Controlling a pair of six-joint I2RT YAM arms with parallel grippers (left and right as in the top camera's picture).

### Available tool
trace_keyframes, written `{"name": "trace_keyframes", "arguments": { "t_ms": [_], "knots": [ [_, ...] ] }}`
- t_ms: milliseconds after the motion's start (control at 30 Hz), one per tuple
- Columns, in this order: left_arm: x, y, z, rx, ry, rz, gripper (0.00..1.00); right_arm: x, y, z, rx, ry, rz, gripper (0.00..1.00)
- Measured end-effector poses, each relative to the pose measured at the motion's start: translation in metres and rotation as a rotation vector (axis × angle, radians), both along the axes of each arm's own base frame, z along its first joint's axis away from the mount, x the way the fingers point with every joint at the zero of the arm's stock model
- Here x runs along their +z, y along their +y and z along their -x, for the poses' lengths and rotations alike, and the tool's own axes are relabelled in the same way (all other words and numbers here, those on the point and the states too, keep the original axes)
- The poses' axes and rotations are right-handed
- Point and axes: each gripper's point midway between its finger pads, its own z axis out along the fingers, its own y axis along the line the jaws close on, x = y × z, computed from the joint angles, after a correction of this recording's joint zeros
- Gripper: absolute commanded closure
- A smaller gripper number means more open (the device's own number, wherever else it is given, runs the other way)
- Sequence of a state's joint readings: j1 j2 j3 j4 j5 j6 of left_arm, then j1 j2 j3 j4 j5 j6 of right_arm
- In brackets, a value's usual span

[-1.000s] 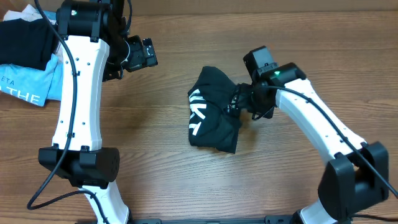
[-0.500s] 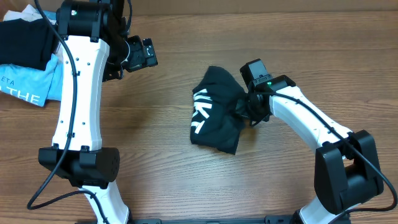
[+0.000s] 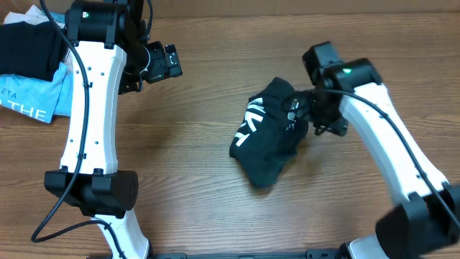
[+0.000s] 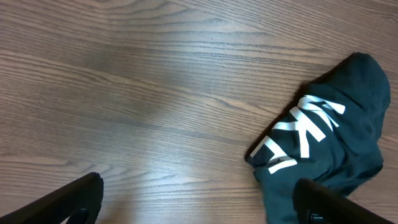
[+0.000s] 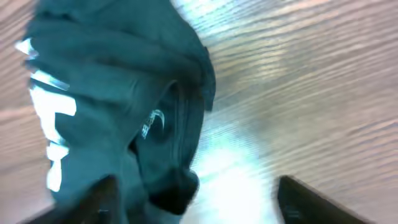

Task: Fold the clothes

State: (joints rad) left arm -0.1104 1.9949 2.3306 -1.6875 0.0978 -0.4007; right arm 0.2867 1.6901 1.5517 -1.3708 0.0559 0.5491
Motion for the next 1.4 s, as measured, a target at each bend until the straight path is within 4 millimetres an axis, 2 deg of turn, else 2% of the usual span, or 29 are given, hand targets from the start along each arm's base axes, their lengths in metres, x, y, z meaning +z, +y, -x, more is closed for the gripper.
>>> {"name": "trace_keyframes", "arguments": {
  "t_ms": [67,100,233,300,367,400,467,500,600,733,800,833,900,967,1033,1100,1167,1200,1233,1267,1300,1400],
  "knots": [
    [0.000,0.000,0.000,-0.010,-0.001,-0.002,0.00,0.014,-0.006,0.011,-0.011,-0.001,-0.008,0.12],
    [0.000,0.000,0.000,-0.012,-0.001,-0.002,0.00,0.014,-0.005,0.014,-0.013,0.013,-0.021,0.12],
    [0.000,0.000,0.000,-0.012,-0.002,-0.003,0.00,0.014,0.024,0.022,0.057,0.039,-0.124,0.12],
    [0.000,-0.001,0.000,-0.022,-0.002,0.003,0.00,0.005,0.043,0.010,0.096,-0.011,-0.180,0.21],
    [0.000,-0.005,0.001,-0.044,-0.002,0.015,0.00,-0.011,0.061,-0.005,0.120,-0.075,-0.264,0.41],
    [0.001,-0.007,0.001,-0.049,-0.002,0.019,0.00,-0.019,0.070,-0.012,0.129,-0.105,-0.306,0.55],
    [0.001,-0.010,0.002,-0.056,-0.002,0.025,0.00,-0.029,0.080,-0.021,0.126,-0.136,-0.368,0.73],
    [0.001,-0.010,0.002,-0.059,-0.001,0.025,0.00,-0.029,0.083,-0.031,0.133,-0.182,-0.391,0.78],
    [0.001,-0.011,0.002,-0.061,0.000,0.030,0.00,-0.035,0.084,-0.043,0.131,-0.232,-0.413,0.78],
    [0.001,-0.012,0.002,-0.064,-0.001,0.032,0.00,-0.070,0.086,-0.062,0.150,-0.227,-0.399,0.79],
    [0.001,-0.012,0.002,-0.064,-0.001,0.031,0.00,-0.095,0.074,-0.067,0.124,-0.191,-0.365,0.72],
    [0.001,-0.012,0.002,-0.064,-0.001,0.031,0.00,-0.103,0.059,-0.074,0.106,-0.197,-0.341,0.71],
    [0.001,-0.012,0.002,-0.064,-0.001,0.031,0.00,-0.101,0.038,-0.087,0.095,-0.237,-0.323,0.70],
    [0.001,-0.012,0.002,-0.064,-0.001,0.031,0.00,-0.102,0.007,-0.096,0.052,-0.259,-0.282,0.65],
    [0.001,-0.012,0.002,-0.064,-0.001,0.031,0.00,-0.102,-0.011,-0.100,0.025,-0.268,-0.261,0.64],
    [0.001,-0.012,0.002,-0.064,-0.001,0.031,0.00,-0.104,-0.028,-0.098,-0.004,-0.253,-0.246,0.70],
    [0.001,-0.012,0.002,-0.064,-0.001,0.031,0.00,-0.106,-0.049,-0.086,-0.050,-0.191,-0.232,0.70],
    [0.001,-0.012,0.002,-0.064,-0.001,0.031,0.00,-0.100,-0.057,-0.077,-0.075,-0.134,-0.226,0.62],
    [0.001,-0.013,0.002,-0.075,-0.001,0.030,0.00,-0.090,-0.062,-0.077,-0.089,-0.125,-0.226,0.54],
    [0.001,-0.013,0.002,-0.095,-0.004,0.026,0.00,-0.079,-0.065,-0.073,-0.103,-0.103,-0.228,0.05],
    [0.000,-0.014,0.003,-0.122,-0.007,0.021,0.00,-0.065,-0.068,-0.068,-0.121,-0.092,-0.235,0.00],
    [-0.003,-0.026,0.004,-0.201,-0.009,0.028,0.00,-0.023,-0.059,-0.051,-0.118,-0.112,-0.296,0.01]
  ]
}}
